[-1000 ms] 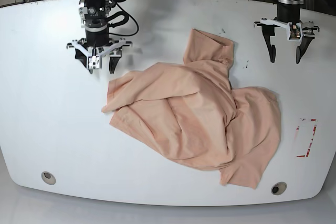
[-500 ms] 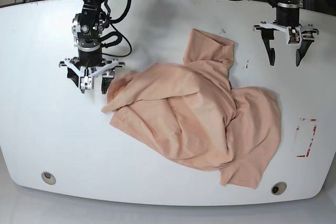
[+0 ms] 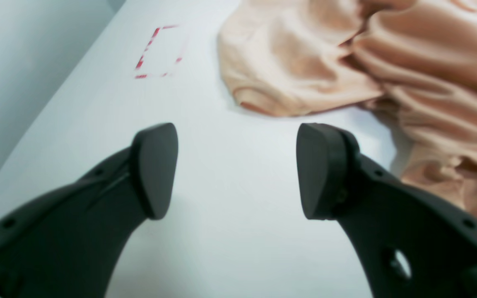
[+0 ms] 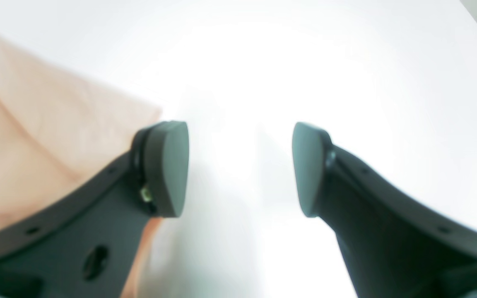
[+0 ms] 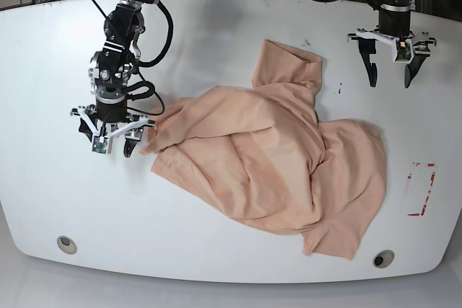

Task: Fold the T-shirt properly
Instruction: 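Move the right gripper onto the peach shirt's edge and close it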

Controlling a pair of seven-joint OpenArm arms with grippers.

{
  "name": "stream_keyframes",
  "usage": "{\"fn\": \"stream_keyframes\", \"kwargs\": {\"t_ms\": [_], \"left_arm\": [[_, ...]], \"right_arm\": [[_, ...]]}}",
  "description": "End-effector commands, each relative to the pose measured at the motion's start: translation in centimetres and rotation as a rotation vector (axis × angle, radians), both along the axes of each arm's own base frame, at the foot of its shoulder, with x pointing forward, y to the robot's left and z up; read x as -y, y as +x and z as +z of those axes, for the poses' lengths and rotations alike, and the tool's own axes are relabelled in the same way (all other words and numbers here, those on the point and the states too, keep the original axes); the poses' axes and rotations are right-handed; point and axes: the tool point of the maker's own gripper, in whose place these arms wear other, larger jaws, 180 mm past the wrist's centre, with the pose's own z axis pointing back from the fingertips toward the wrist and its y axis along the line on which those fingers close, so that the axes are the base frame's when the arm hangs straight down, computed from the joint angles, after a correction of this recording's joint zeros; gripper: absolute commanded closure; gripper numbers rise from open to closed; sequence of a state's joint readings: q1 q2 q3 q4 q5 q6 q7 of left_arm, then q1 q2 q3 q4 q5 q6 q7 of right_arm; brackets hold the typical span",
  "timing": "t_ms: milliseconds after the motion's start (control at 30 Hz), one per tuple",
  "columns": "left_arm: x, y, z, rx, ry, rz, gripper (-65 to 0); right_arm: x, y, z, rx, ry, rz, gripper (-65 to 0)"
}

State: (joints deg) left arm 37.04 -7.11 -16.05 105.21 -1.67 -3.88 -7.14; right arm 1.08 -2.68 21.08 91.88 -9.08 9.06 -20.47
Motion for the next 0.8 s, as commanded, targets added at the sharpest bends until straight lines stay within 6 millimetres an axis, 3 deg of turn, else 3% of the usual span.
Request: {"fn": "stream_keyframes", "kwargs": {"t_ms": [0, 67, 367, 600, 767], "left_arm": [[0.2, 0.2, 1.2, 0.043, 0.010, -0.015, -40.9], [-0.1, 0.1, 1.6, 0.056, 0.016, -0.005, -41.6], [-0.1, 0.0, 1.8, 0.068, 0.015, -0.003, -42.0], [-0.1, 0.1, 1.7, 0.067, 0.011, 0.000, -42.1], [-0.1, 0.3, 1.7, 0.062, 0.010, 0.008, -42.0]], "right_arm": [[-0.1, 1.8, 2.1, 0.074, 0.003, 0.008, -38.0], [-0.4, 3.0, 2.2, 0.085, 0.017, 0.001, -37.9], [-2.0, 4.0, 2.4, 0.066, 0.033, 0.041, -38.0], [-2.5, 3.7, 3.1, 0.028, 0.017, 0.077, -38.3], [-4.0, 2.9, 2.1, -0.032, 0.025, 0.130, -37.8]]}}
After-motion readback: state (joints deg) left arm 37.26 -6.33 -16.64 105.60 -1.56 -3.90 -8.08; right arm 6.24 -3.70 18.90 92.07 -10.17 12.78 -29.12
